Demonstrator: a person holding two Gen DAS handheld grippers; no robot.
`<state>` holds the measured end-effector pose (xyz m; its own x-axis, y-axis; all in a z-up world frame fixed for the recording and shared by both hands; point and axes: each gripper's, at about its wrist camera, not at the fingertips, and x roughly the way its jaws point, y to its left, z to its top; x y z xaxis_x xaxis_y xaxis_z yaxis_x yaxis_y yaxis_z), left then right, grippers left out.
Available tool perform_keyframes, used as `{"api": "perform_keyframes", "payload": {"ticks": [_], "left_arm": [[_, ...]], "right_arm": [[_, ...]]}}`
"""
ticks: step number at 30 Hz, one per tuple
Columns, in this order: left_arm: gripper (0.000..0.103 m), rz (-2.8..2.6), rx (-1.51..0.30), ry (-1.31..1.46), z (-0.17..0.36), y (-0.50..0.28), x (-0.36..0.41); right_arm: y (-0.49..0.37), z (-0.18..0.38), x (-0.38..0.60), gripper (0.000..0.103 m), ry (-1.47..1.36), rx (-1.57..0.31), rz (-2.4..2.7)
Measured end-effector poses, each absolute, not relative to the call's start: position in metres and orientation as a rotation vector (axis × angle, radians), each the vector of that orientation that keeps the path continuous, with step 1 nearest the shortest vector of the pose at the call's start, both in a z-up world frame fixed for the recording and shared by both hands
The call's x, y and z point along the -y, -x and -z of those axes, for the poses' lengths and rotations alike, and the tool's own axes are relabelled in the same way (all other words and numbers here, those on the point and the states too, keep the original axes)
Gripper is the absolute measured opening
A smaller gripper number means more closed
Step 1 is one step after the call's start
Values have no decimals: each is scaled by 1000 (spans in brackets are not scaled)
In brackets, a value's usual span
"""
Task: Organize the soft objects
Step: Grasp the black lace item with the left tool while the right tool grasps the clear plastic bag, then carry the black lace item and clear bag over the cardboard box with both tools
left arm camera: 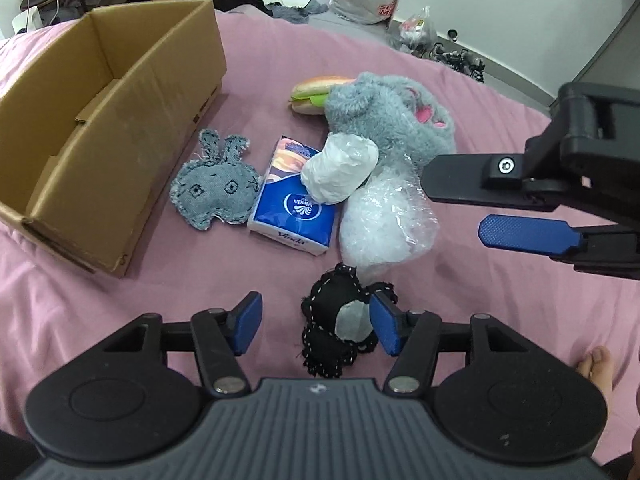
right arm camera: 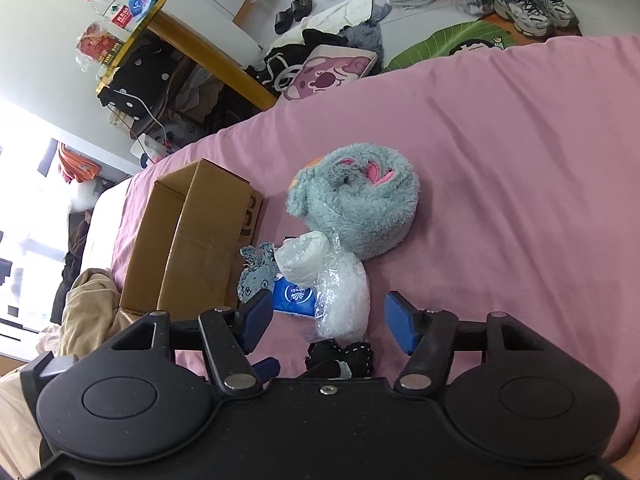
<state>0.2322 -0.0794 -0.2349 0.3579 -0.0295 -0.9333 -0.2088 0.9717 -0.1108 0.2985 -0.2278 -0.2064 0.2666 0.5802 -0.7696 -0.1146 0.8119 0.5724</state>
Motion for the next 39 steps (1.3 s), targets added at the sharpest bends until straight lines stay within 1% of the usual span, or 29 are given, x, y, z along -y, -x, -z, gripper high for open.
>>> {"api": "perform_keyframes", "payload": {"ticks": [4, 10, 12, 14, 16, 18, 21, 23, 39], "left_arm": [[58, -120, -1232, 233, 248, -239, 81], [58, -106, -1253, 230, 256, -244, 86], [51, -95, -1253, 244, 258, -245, 86], [33, -75, -1250, 276, 259, -245, 84], [25, -60, -1245, 300, 258, -242, 83], [22, -56, -1237, 314, 256, -240, 81], [19, -66, -1220, 340, 248, -234, 77], [17, -69, -1198, 341, 239, -230, 75], [17, -102, -1042, 377, 174, -206, 50]], "right_arm": [[-302, 217, 228, 57, -465, -1245, -498], [-305, 231, 228, 56, -478, -1279, -499], [-306, 236, 226, 55, -479, -1291, -502], [-306, 240, 224, 47, -473, -1302, -502], [-306, 243, 224, 31, -479, -1311, -506], [-304, 243, 226, 21, -478, -1305, -509], [-301, 239, 226, 12, -458, -1283, -508], [-298, 235, 226, 11, -455, -1266, -518], [-285, 202, 241, 11, -515, -1128, -542]]}}
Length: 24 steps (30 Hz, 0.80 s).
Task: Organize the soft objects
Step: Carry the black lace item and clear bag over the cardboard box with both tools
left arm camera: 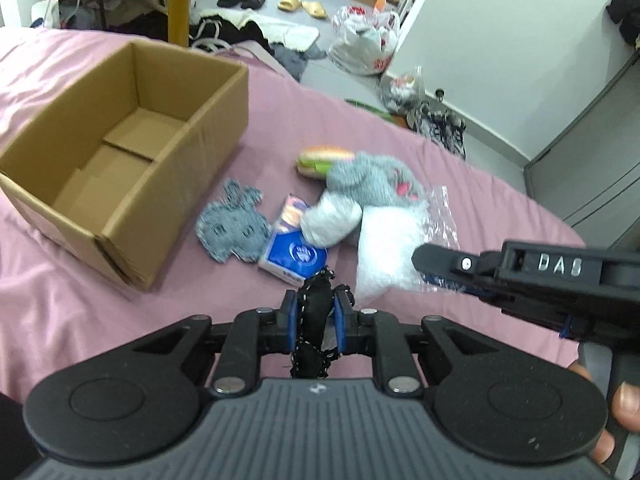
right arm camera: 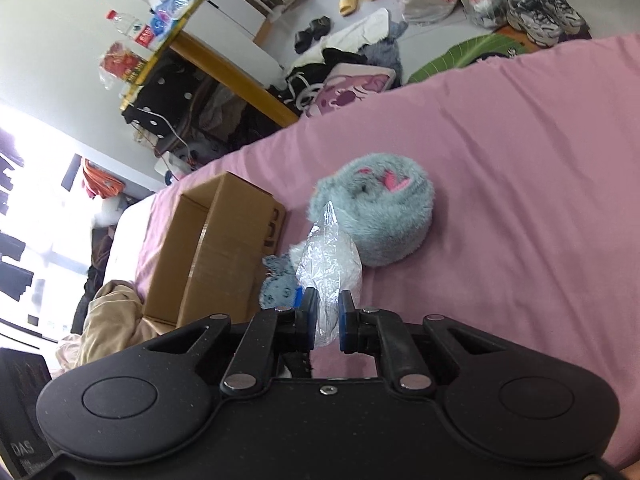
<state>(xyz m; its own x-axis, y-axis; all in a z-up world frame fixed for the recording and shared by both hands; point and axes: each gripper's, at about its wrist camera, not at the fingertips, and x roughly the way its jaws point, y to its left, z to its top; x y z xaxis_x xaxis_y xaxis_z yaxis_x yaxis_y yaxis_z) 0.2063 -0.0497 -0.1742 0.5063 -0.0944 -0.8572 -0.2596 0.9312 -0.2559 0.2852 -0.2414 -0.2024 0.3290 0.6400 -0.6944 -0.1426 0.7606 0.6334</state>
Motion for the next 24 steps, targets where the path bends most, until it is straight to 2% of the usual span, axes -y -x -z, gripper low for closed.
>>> {"api": "perform_keyframes", "payload": {"ticks": [14, 24], "left_arm": [[17, -140, -896, 406, 117, -204, -9], [17, -188, -849, 402, 106, -217, -45]], "right_arm": [[-287, 169, 218, 11, -502, -1022, -623], [-292, 167, 197, 11, -487, -1004, -650]]}}
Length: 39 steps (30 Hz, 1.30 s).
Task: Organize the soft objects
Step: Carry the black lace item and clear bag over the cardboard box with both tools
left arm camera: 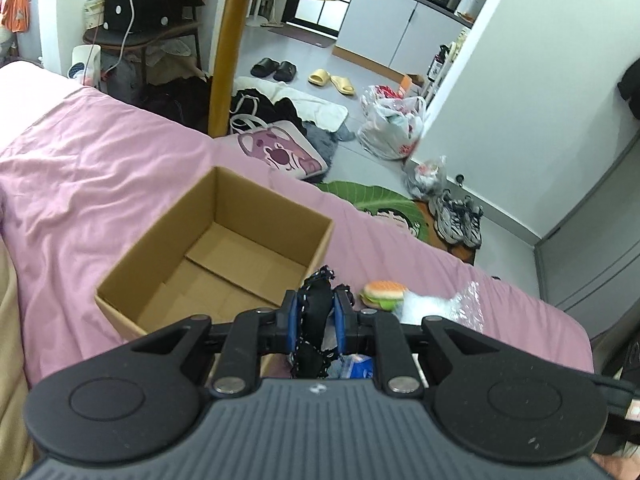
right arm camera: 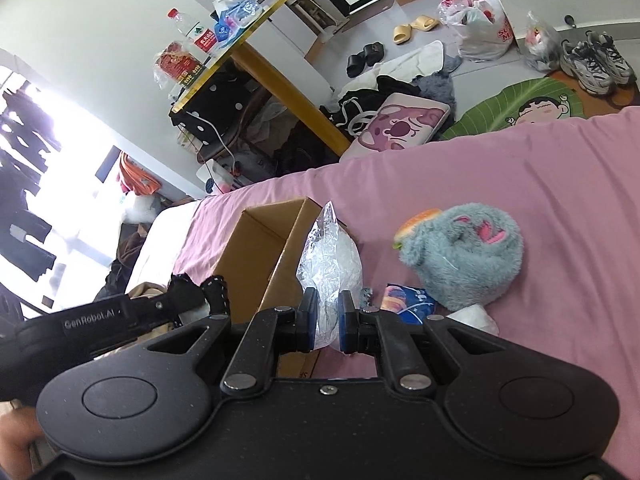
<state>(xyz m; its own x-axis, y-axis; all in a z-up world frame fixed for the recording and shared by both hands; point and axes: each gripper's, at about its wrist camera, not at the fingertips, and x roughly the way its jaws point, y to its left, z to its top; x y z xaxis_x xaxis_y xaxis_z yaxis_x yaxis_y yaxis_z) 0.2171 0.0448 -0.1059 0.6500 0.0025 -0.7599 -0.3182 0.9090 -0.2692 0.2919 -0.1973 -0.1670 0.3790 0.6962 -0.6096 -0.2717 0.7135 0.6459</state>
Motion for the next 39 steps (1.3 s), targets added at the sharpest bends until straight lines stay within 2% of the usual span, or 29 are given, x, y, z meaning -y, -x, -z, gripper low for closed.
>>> {"api": "perform_keyframes", "payload": {"ticks": [14, 33, 39], "left_arm": [[17, -242, -827, 412, 112, -250, -84], [19, -319, -742, 540, 151, -285, -131], [24, -336, -705, 574, 155, -288, -141]], "right_arm": [[-309, 168, 171, 11, -536, -972, -707], [-340, 179, 134, 11, -593, -974, -779], [-349, 184, 121, 11, -607, -982, -800]]}}
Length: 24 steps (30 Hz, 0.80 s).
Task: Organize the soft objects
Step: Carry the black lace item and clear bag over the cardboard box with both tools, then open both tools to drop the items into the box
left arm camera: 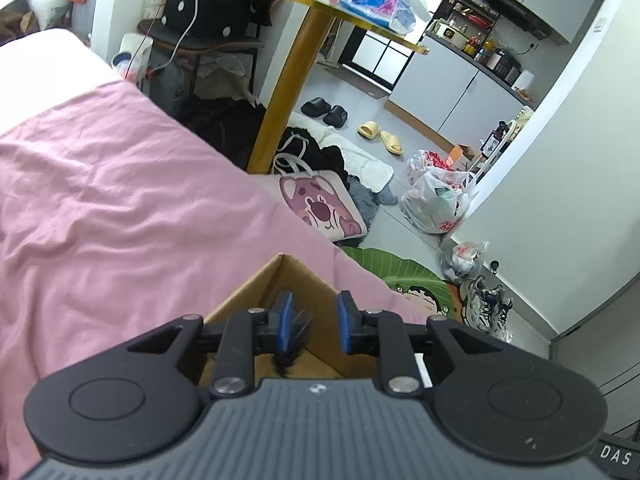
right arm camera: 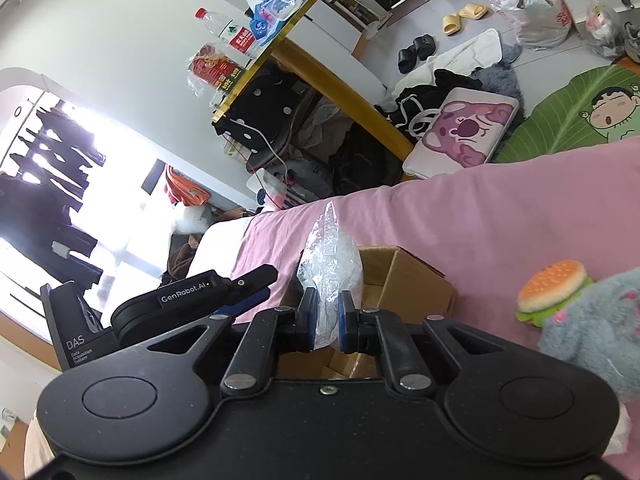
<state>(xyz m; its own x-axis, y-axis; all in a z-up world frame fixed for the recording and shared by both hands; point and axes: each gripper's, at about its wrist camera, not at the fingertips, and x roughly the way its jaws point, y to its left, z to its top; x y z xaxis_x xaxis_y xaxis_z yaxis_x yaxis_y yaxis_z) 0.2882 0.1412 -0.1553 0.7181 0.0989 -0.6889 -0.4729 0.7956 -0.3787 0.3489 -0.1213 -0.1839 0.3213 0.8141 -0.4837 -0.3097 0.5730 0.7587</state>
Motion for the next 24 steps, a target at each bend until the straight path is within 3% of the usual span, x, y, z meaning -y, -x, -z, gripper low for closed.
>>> {"api": "perform_keyframes", "payload": {"ticks": [6, 8, 10, 13, 20, 24], "left_arm": [[30, -358, -741, 581, 163, -290, -146], [40, -359, -756, 591, 164, -289, -147], [48, -356, -765, 600, 165, -286, -145], [54, -356, -771, 577, 163, -283, -141], [79, -361, -744, 568, 148, -270, -134], [82, -353, -751, 556, 140, -264, -126]], "right_arm": [[-352, 190, 108, 12, -600, -1003, -812], [-353, 191, 107, 18, -602, -1009, -803], [-354, 191, 104, 38, -584, -1015, -784], [-351, 189, 107, 42, -589, -1006, -774], [-343, 174, 114, 50, -569, -992, -759], [-336, 161, 127, 58, -543, -989, -739]]}}
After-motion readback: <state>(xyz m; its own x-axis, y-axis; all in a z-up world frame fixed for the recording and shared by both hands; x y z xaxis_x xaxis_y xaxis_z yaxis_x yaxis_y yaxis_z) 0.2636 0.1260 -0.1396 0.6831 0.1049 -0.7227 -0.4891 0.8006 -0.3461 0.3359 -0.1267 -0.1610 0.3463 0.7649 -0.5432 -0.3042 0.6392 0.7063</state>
